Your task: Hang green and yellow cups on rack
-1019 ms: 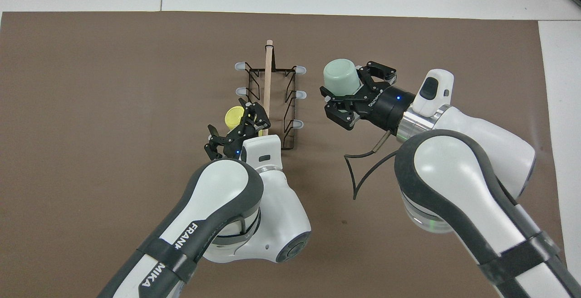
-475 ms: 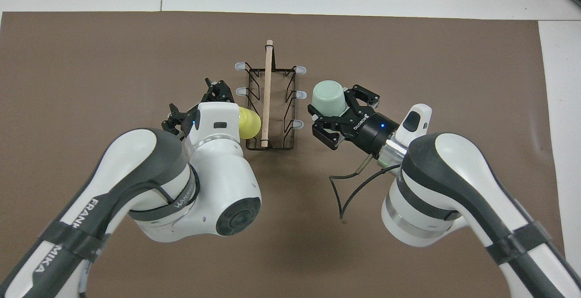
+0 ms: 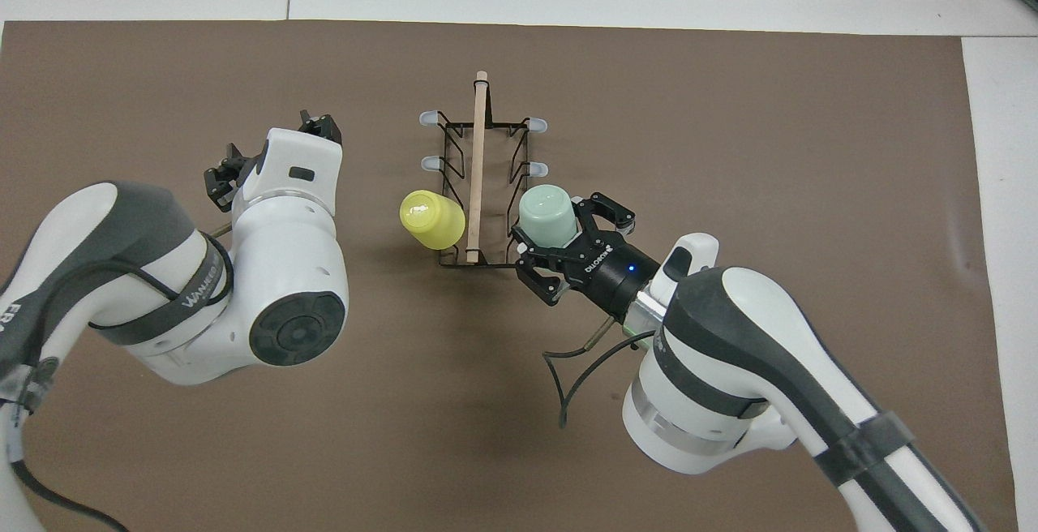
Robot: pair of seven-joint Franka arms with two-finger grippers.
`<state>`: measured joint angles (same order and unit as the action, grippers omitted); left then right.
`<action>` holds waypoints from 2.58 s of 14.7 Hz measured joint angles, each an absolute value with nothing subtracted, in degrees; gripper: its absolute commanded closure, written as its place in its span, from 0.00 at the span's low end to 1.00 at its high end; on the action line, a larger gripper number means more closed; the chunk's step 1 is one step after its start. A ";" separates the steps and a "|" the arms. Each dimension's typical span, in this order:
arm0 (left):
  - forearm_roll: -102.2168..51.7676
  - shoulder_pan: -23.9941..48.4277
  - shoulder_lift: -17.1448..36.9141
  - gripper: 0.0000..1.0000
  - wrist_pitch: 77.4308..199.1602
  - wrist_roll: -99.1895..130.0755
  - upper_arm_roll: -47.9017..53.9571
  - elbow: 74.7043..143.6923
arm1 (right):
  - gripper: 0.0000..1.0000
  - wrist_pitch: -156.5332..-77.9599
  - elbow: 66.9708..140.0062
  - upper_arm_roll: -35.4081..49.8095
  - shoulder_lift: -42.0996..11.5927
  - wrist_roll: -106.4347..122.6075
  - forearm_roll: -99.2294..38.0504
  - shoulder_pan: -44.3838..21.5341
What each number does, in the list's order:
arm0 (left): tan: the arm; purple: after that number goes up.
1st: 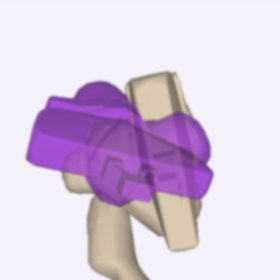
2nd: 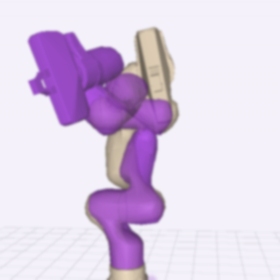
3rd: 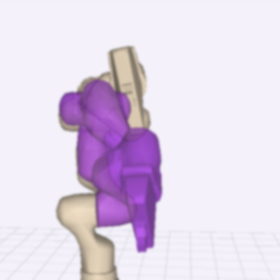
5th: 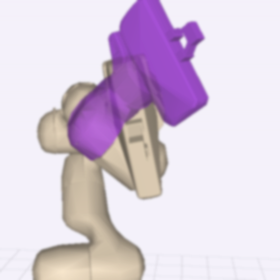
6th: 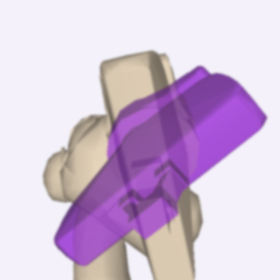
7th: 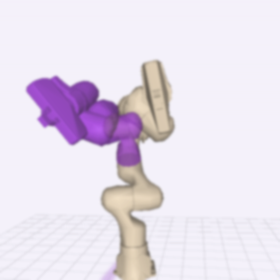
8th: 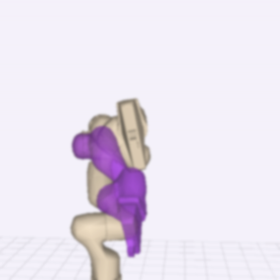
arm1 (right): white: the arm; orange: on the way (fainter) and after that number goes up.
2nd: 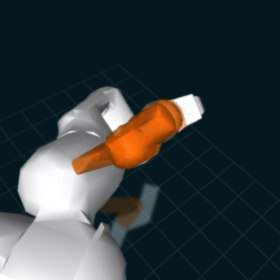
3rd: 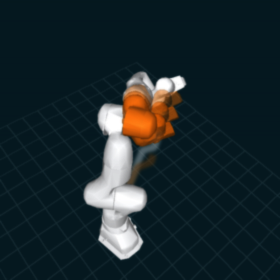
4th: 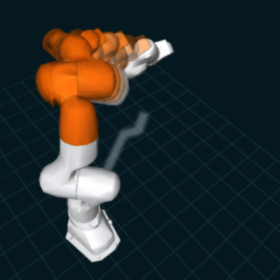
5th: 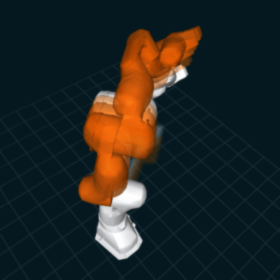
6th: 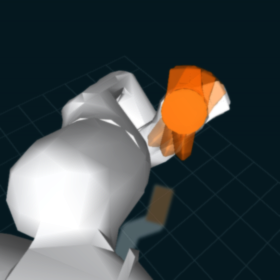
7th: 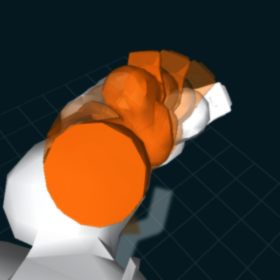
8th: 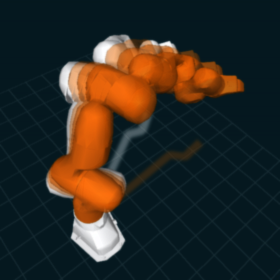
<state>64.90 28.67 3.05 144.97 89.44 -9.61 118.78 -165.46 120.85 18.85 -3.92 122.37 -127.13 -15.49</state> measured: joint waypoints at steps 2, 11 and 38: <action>63.09 26.18 3.06 0.00 147.09 84.16 -9.57 118.77 | 1.00 -165.45 120.75 18.77 -5.14 123.77 -127.23 -15.47; 39.49 18.50 3.06 0.00 148.02 47.18 -9.58 116.16 | 1.00 -165.55 116.36 18.81 -7.74 123.95 -129.43 -15.69; 0.99 8.56 -2.49 0.00 96.51 -11.12 -9.42 93.65 | 0.38 -162.04 118.53 18.44 -11.82 143.75 -145.27 -14.64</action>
<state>0.99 8.56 -2.49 96.51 -11.12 -9.42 93.65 -162.04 118.53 18.44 -11.82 143.75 -145.27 -14.64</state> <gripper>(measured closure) 0.000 0.344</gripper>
